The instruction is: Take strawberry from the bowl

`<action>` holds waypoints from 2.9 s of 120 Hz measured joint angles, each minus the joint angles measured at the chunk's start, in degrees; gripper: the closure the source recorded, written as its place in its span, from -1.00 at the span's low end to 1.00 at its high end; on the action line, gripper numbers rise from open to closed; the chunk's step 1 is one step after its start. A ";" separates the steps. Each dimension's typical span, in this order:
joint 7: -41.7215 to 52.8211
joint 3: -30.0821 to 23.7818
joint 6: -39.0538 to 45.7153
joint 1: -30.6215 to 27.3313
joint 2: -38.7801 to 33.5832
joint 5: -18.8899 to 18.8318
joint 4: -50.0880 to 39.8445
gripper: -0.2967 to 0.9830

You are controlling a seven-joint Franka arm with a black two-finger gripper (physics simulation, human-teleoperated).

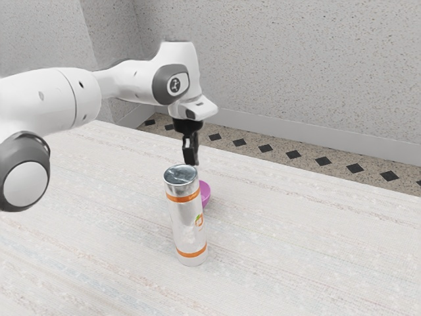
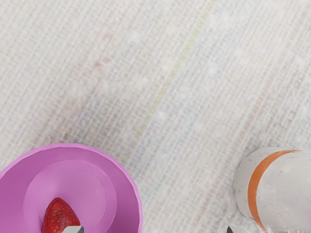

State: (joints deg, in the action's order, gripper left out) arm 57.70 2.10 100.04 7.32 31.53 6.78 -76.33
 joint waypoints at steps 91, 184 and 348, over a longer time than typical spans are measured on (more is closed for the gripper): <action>19.33 0.18 8.32 -2.65 7.49 0.83 -0.56 0.03; 21.58 1.63 13.70 -2.75 11.36 1.06 -1.92 0.16; 11.31 0.11 7.11 12.38 10.16 0.39 4.51 0.05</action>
State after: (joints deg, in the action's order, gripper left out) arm 69.01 2.21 107.15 19.70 41.70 7.17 -71.82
